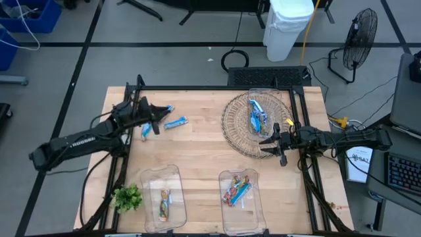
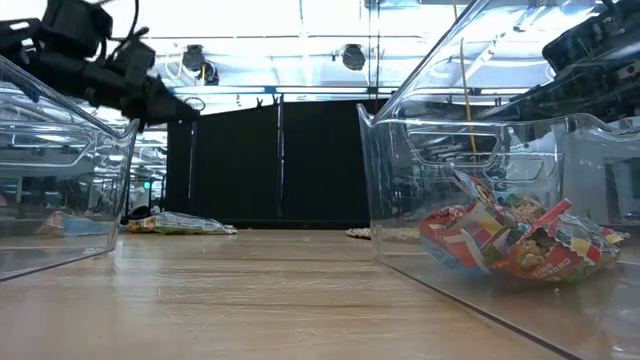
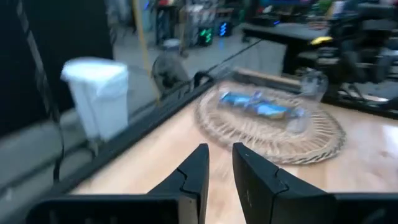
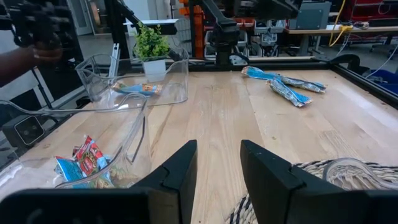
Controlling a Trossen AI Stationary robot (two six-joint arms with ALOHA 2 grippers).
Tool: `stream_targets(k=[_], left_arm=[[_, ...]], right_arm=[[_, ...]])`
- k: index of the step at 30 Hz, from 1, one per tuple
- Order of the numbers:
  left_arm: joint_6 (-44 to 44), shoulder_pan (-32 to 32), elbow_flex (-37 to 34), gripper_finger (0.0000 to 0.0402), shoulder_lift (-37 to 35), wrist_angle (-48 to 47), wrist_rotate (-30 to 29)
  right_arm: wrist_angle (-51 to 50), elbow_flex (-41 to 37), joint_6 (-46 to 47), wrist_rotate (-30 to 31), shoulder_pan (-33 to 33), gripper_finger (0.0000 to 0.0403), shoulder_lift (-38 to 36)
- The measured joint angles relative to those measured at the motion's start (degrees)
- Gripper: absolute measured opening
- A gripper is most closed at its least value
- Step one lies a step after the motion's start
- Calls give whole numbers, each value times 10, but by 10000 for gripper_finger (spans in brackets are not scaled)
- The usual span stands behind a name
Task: Pick and place Granola Bars by type
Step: Put the orange granola bar into the bottom left transparent bin
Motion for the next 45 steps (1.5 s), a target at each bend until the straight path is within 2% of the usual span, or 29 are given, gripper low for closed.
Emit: stream_targets(k=[4,6,14,18,25,29,36,45], left_arm=[[-71,60,-1,76,7,-50,51],[-89,75,8,76,17,-76,57],[-109,86,73,78,119,-153,-7],[-93,71,126,99,205,-235,-12],[-56,21,214,184,346,-327,-44],[-48,-9,245,212,402,-366,-64],[-47,-40,268,218,458,-419,-117],[-84,-50,272,218,471,-492,-131]], right_arm=[[0,0,0,0,0,114,0],[0,0,0,0,0,114,0],[0,0,0,0,0,114,0],[0,0,0,0,0,114,0],[0,0,0,0,0,114,0],[0,0,0,0,0,114,0],[0,0,0,0,0,114,0],[0,0,0,0,0,114,0]])
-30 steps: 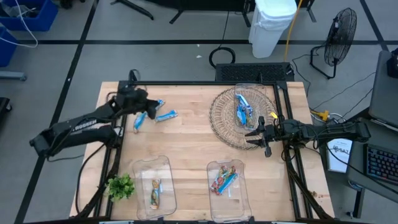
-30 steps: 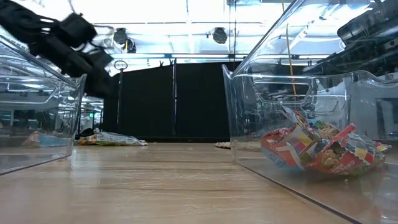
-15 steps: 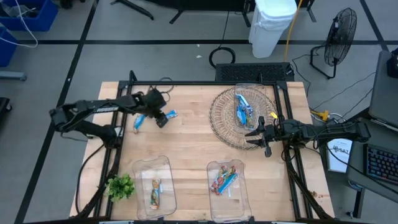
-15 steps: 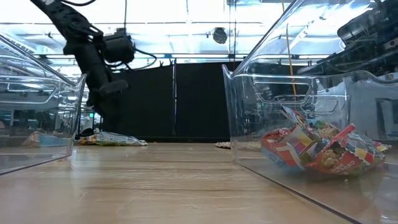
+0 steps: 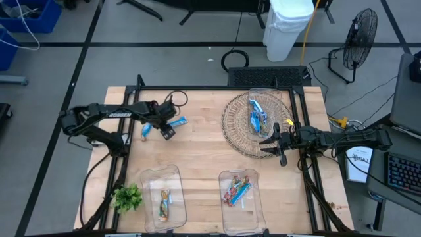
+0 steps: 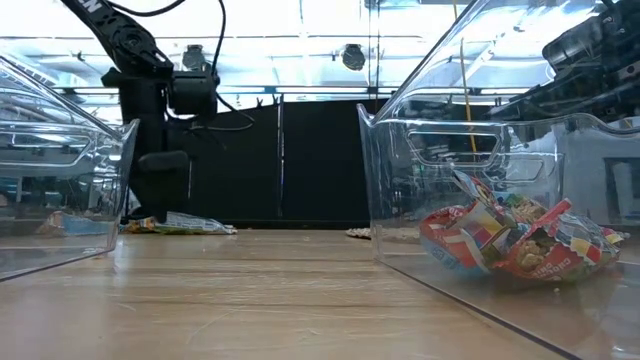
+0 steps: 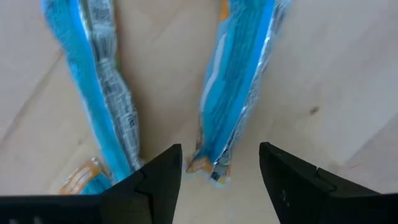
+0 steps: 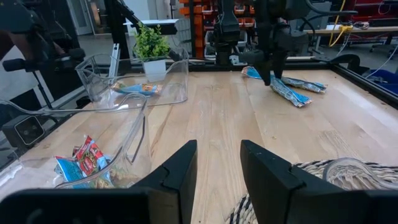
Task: Pick and place Granola Bars by type
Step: Put the orange granola bar into the bottom left transparent bin
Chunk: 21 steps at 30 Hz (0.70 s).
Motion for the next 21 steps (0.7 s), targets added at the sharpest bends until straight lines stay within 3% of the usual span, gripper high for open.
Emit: stream_targets(k=[9,12,16,21], left_arm=[[-12,0,0,217,0,-11,-15],[-21,0,0,200,0,-11,-3],[-48,0,0,144,0,-11,15],[-59,0,0,40,0,-11,24]], right_arm=[[0,0,0,0,0,114,0],[0,0,0,0,0,114,0],[0,0,0,0,0,114,0],[0,0,0,0,0,114,0]])
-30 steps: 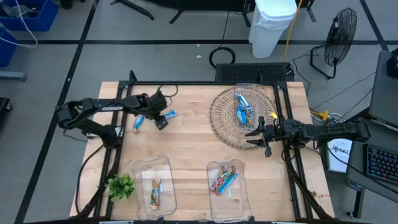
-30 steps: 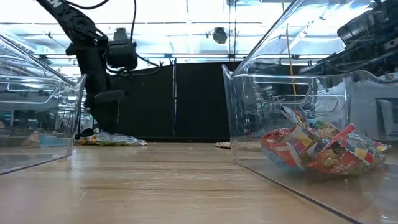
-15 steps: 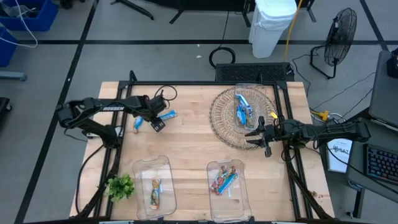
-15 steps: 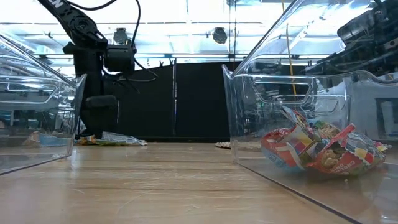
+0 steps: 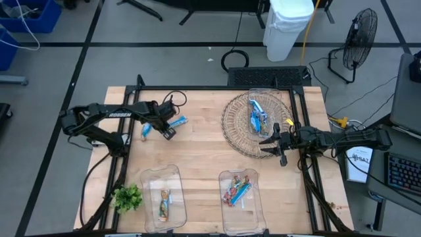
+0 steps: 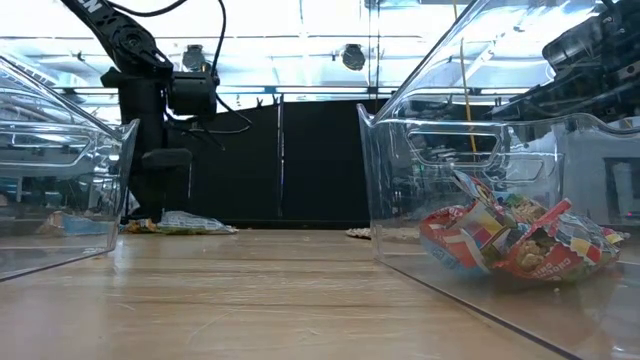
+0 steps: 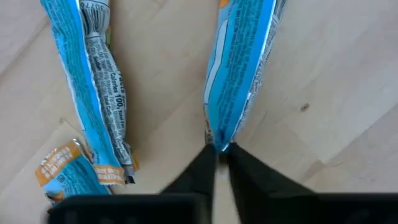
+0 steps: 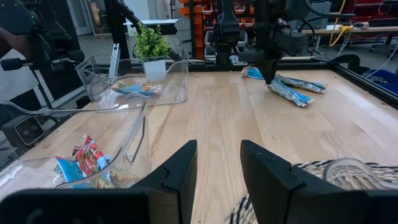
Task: Pick and place Granola Bars by type
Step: Put the orange granola bar into the bottom left transparent bin
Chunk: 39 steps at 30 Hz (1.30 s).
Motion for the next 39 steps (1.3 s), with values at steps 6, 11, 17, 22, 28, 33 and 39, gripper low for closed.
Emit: stream_targets(k=[6,11,17,22,28,33,39], left_arm=[[-20,0,0,8,0,1,-3],[-9,-2,0,3,0,18,-11],[5,-28,0,2,-28,61,-47],[5,-71,0,2,-98,88,-57],[-9,-149,0,1,-197,114,-78],[-9,-210,0,1,-263,127,-123],[-17,-243,0,1,-291,125,-155]], right_arm=[[0,0,0,0,0,114,0],[0,0,0,0,0,114,0],[0,0,0,0,0,114,0],[0,0,0,0,0,114,0],[0,0,0,0,0,114,0],[0,0,0,0,0,114,0],[0,0,0,0,0,114,0]])
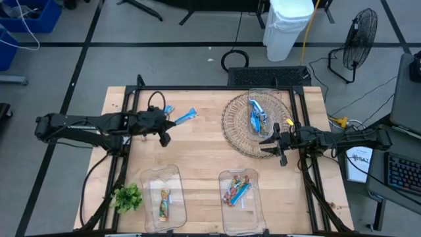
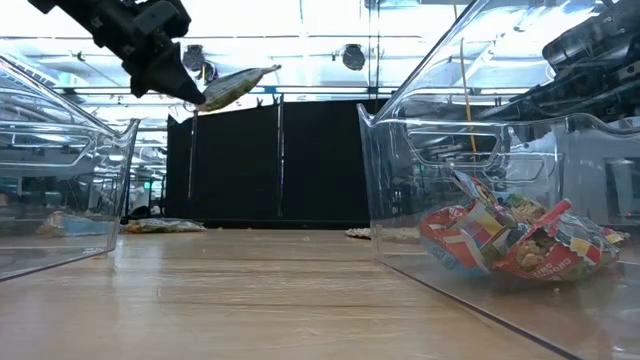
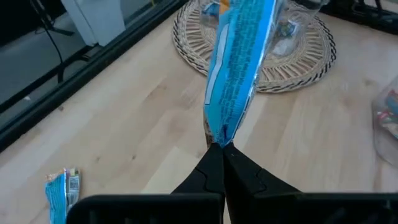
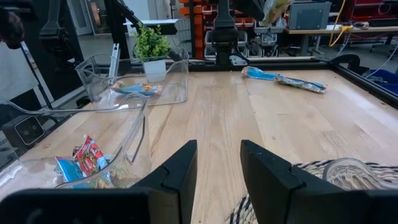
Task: Pick and place Granola Bars by type
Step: Put the orange granola bar into the bottom left transparent bin
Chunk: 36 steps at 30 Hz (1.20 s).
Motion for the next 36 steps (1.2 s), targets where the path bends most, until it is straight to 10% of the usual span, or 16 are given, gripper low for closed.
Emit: stream_targets(k=[9,22,36], left_arm=[[-6,-15,0,1,0,3,10],[5,-176,0,1,0,84,313],[-232,-414,0,1,25,121,49]], right_arm=[[0,0,0,0,0,114,0],[0,0,0,0,0,114,0],[0,0,0,0,0,114,0]])
